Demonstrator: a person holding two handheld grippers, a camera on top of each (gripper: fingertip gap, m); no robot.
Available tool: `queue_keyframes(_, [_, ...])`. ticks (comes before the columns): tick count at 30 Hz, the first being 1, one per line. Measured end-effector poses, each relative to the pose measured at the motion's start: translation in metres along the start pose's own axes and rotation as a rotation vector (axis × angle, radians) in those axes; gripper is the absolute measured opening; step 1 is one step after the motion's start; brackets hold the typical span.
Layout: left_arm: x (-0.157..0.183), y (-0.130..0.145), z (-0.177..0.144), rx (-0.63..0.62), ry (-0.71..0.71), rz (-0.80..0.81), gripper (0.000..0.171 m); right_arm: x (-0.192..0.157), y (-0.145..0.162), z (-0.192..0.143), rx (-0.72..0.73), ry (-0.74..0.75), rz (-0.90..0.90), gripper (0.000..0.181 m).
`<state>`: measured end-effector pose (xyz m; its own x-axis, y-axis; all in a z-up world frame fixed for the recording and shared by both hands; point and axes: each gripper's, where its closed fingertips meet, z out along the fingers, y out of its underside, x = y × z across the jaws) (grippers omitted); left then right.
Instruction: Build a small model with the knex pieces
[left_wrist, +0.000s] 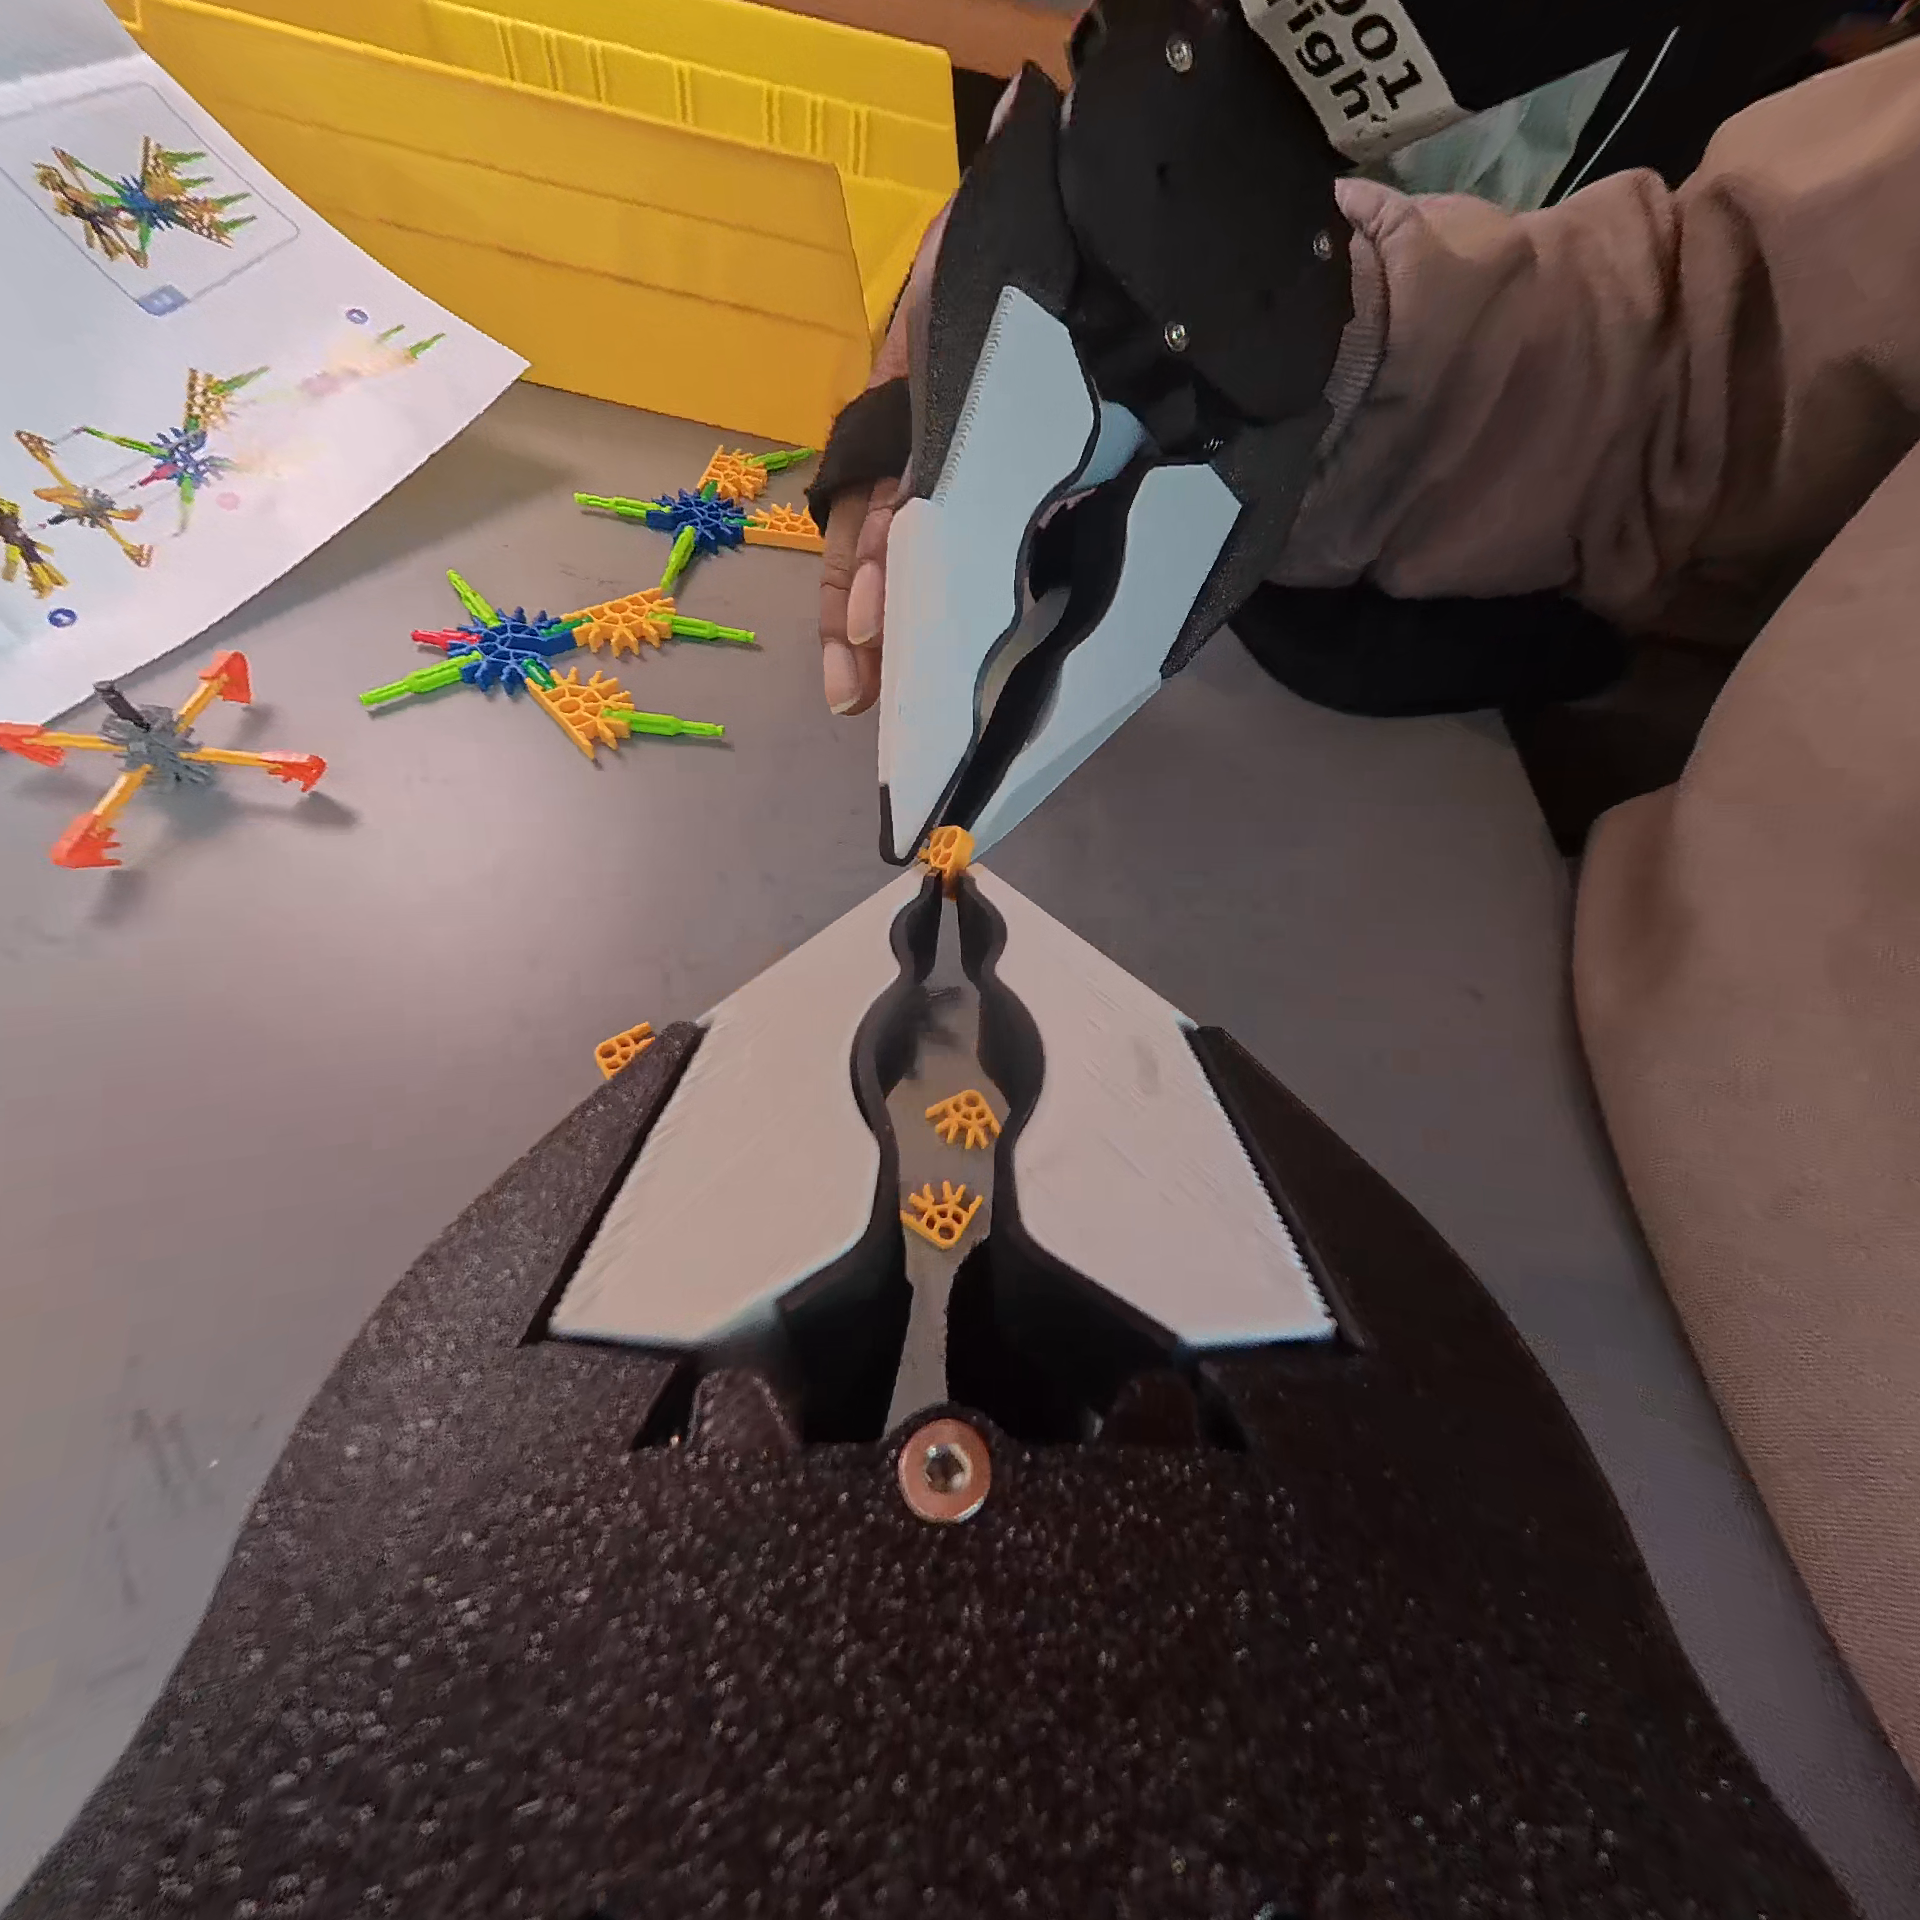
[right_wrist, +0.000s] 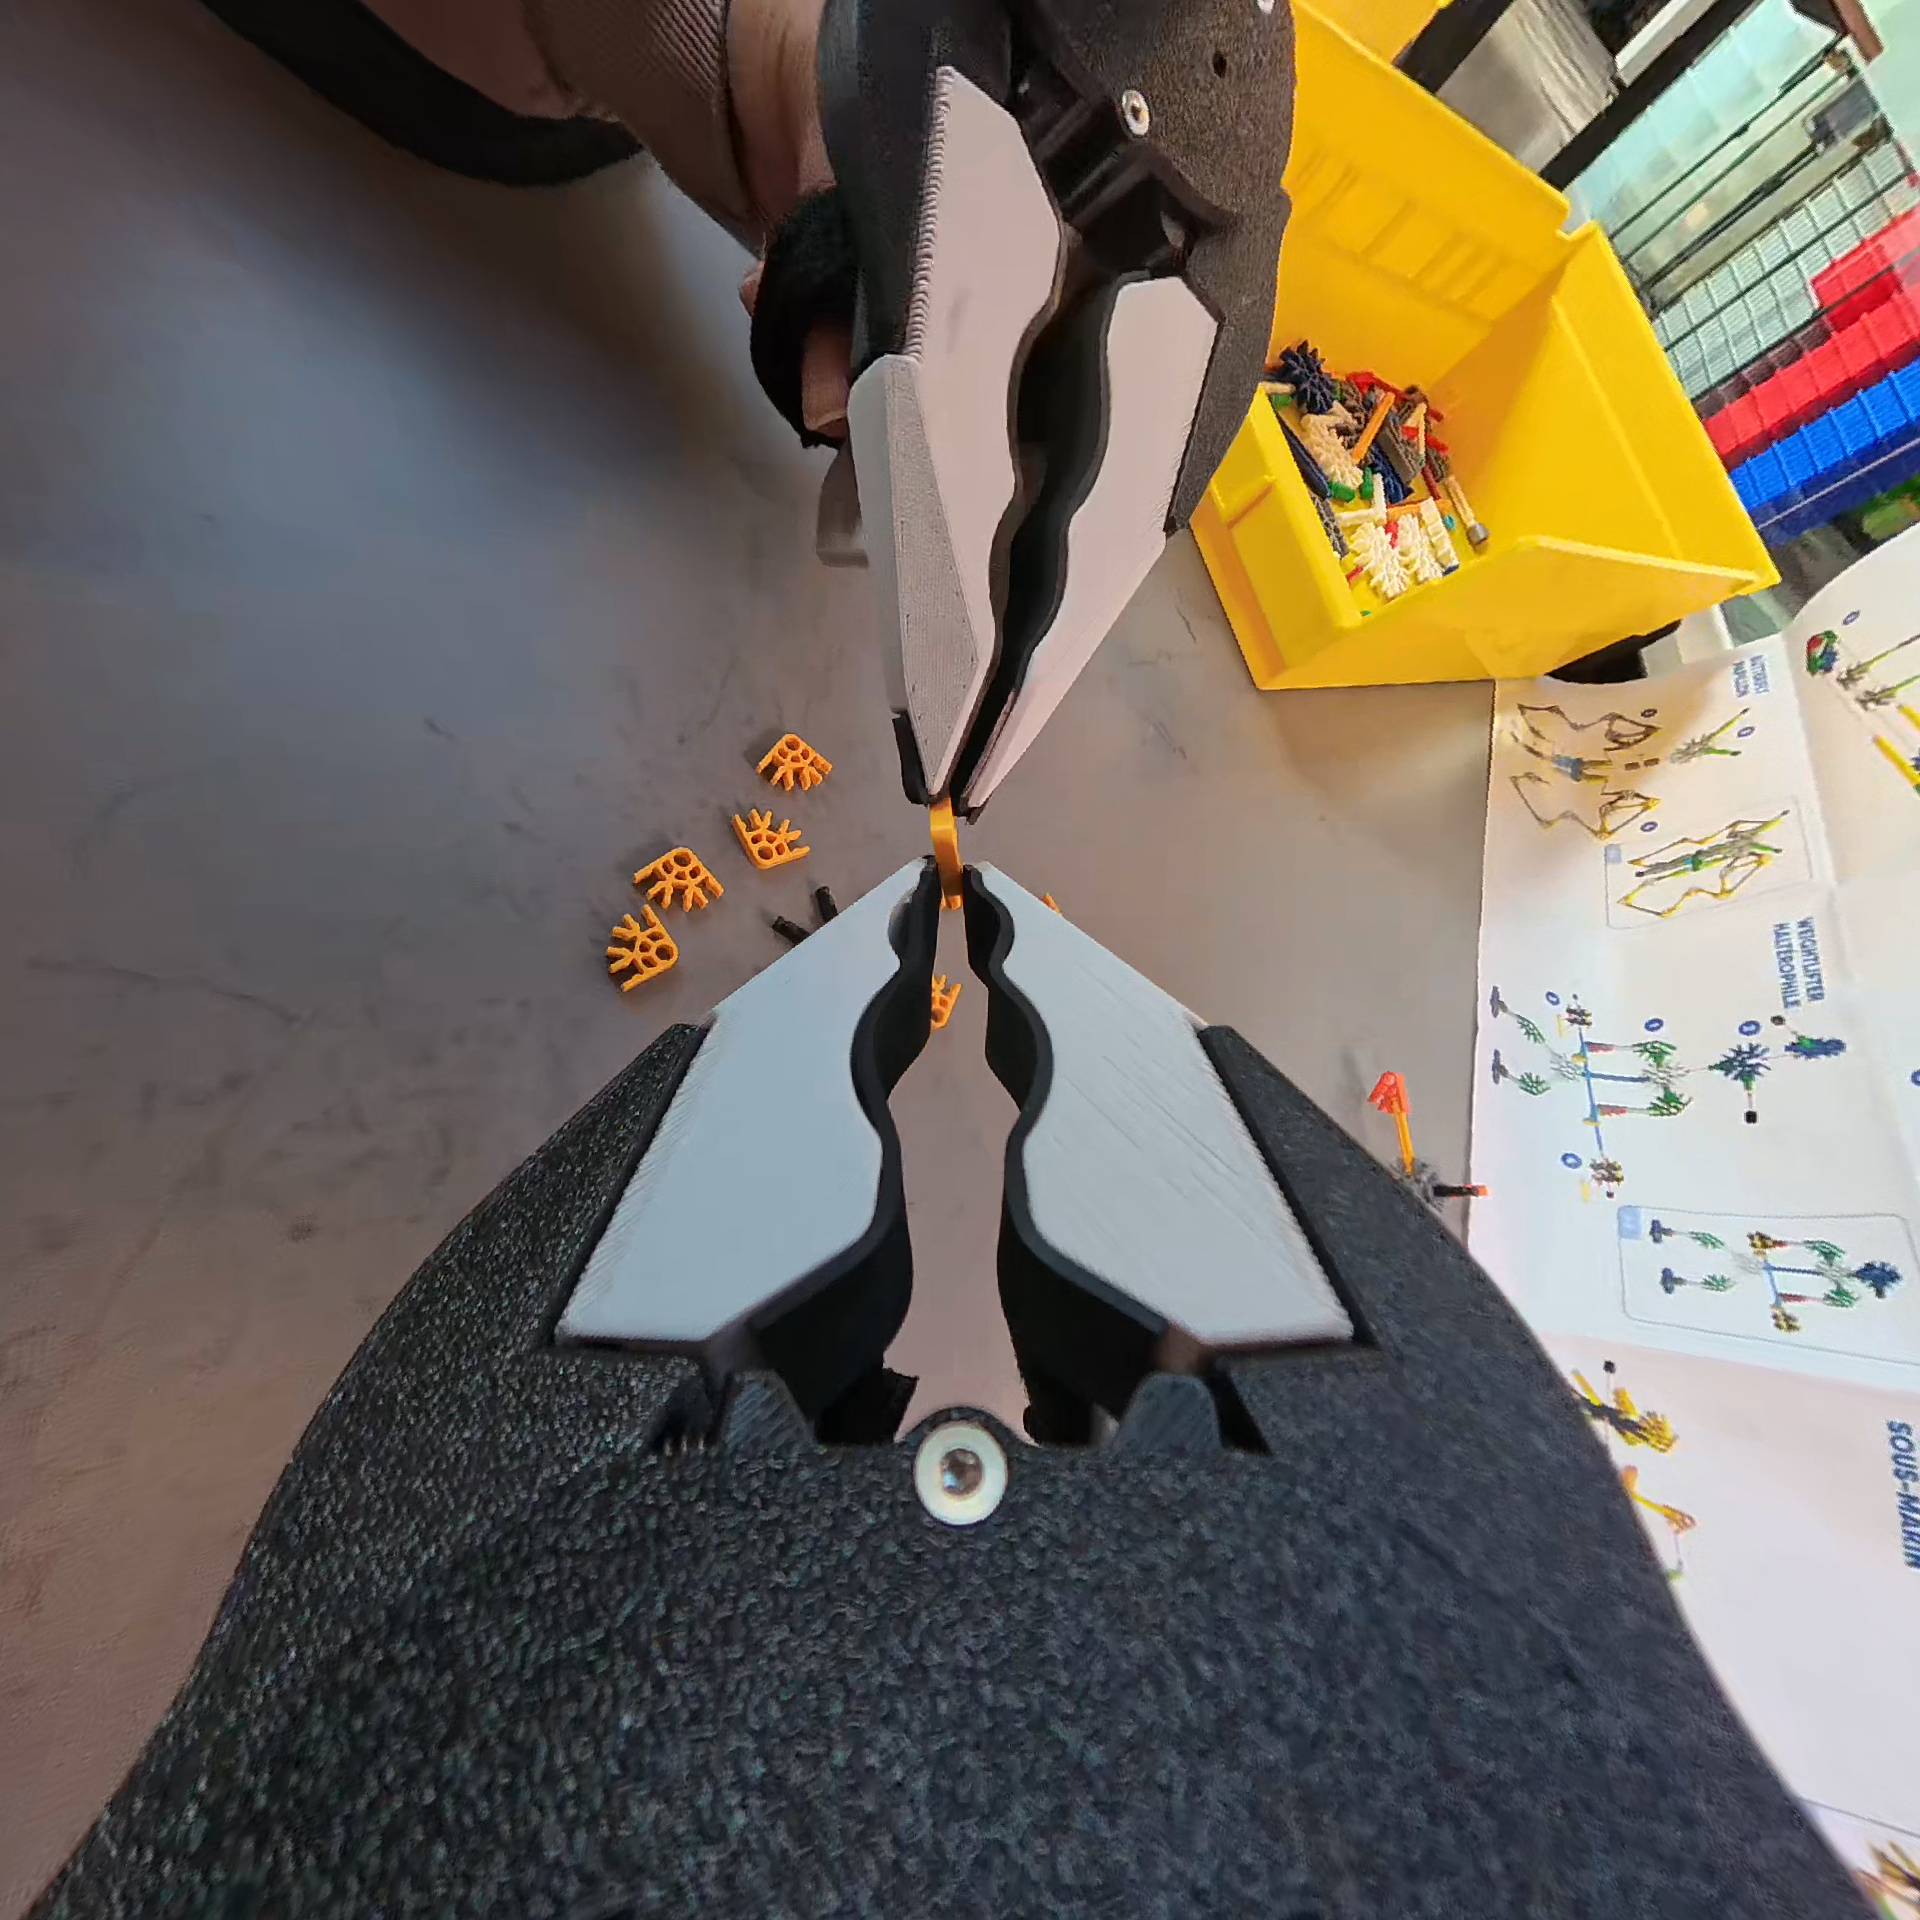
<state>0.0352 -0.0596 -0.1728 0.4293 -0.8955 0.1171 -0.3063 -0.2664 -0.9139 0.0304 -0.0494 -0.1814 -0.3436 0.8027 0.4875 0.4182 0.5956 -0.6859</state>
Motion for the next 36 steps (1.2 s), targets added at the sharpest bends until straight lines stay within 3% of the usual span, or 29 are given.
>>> queue_keyframes(4, [-0.001, 0.006, 0.009, -0.050, -0.087, 0.141, 0.002, -0.005, 0.009, -0.001, -0.014, -0.019, 0.048, 0.007])
queue_keyframes(8, [-0.007, 0.013, 0.014, -0.101, -0.180, 0.286, 0.002, -0.014, 0.020, -0.002, -0.033, -0.112, 0.200, 0.024])
queue_keyframes(12, [-0.007, 0.010, 0.016, -0.106, -0.236, 0.393, 0.001, -0.008, 0.020, -0.005, 0.033, -0.154, 0.400, 0.025])
queue_keyframes(17, [-0.002, 0.008, 0.017, -0.100, -0.247, 0.482, 0.001, -0.007, 0.011, -0.007, 0.119, -0.193, 0.493, 0.023])
queue_keyframes(27, [0.001, 0.014, 0.021, -0.089, -0.191, 0.396, 0.001, -0.011, 0.014, -0.004, 0.097, -0.217, 0.490, 0.013])
queue_keyframes(31, [-0.009, 0.039, 0.019, -0.207, -0.156, 0.241, 0.015, -0.017, 0.040, -0.004, -0.059, -0.236, 0.465, 0.013])
queue_keyframes(36, [-0.017, 0.062, 0.018, -0.307, -0.132, 0.143, 0.017, -0.027, 0.047, 0.003, -0.135, -0.278, 0.445, 0.012])
